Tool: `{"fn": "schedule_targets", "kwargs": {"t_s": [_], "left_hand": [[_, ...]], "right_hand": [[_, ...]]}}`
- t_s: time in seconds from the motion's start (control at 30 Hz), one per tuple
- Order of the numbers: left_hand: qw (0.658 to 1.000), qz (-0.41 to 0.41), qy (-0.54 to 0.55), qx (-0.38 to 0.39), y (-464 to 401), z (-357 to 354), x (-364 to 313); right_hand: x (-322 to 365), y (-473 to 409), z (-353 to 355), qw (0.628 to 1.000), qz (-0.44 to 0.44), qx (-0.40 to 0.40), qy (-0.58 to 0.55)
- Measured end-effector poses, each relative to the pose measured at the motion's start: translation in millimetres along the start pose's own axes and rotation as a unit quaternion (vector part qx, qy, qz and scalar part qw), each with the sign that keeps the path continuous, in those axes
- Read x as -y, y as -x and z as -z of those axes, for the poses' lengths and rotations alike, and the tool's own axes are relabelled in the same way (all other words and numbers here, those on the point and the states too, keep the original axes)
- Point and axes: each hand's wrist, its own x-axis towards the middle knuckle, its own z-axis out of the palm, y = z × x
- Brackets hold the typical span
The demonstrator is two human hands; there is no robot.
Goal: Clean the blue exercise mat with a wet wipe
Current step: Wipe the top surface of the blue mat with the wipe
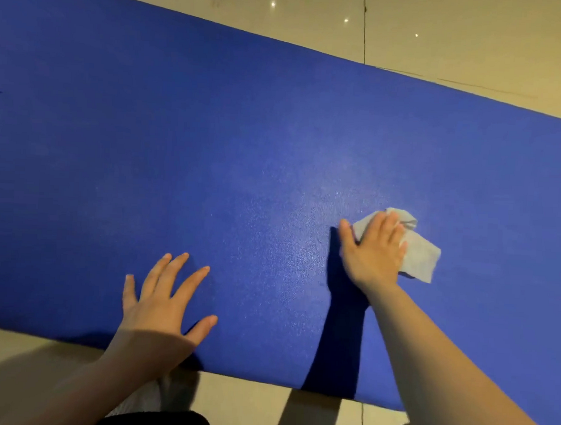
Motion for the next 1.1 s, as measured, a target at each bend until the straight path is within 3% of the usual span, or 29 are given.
{"fn": "schedule_targets", "kwargs": {"t_s": [0.13, 0.27, 0.37, 0.47, 0.6, 0.67, 0.73, 0.83, 0.9, 1.0, 1.1], "left_hand": [[0.998, -0.019, 0.022, -0.053, -23.2, 5.6, -6.5], [0.997, -0.002, 0.054, -0.059, -47.0, 5.5, -9.7], [0.998, 0.001, 0.035, -0.047, -50.2, -2.4, -0.3], [0.999, -0.014, 0.011, -0.045, -46.2, -9.0, 4.2], [0.995, -0.019, 0.006, -0.099, -47.6, -9.1, 0.7], [0.990, -0.023, 0.004, -0.142, -52.3, -7.7, -1.9], [0.983, -0.009, 0.020, -0.182, -61.9, -2.6, -5.4], [0.979, 0.011, 0.055, -0.195, -81.8, 5.8, -8.8], [0.981, 0.015, 0.079, -0.179, -95.5, 11.3, -7.9], [0.979, 0.004, 0.113, -0.169, -116.2, 18.4, -1.8], [0.977, -0.001, 0.138, -0.160, -135.4, 22.1, 3.3]], "right_hand": [[73.0, 39.3, -35.5, 0.965, 0.249, 0.074, 0.030], [96.3, 49.4, -41.6, 0.936, 0.332, 0.107, 0.049], [56.4, 7.7, -25.2, 0.956, 0.278, 0.037, 0.084], [3.7, -27.4, 4.9, 0.992, 0.104, 0.007, 0.070], [-1.6, -27.6, 15.2, 0.998, -0.061, 0.000, -0.002], [24.8, -16.3, -0.5, 0.999, -0.050, 0.004, 0.006], [60.4, 0.0, -19.8, 0.998, 0.061, 0.023, 0.001], [110.9, 21.4, -32.9, 0.958, 0.267, 0.103, -0.014], [124.5, 12.9, -31.8, 0.938, 0.317, 0.141, -0.013], [101.4, -24.2, -22.9, 0.957, 0.281, 0.068, 0.013], [42.6, -56.2, -5.7, 0.994, 0.064, -0.052, 0.066]]}}
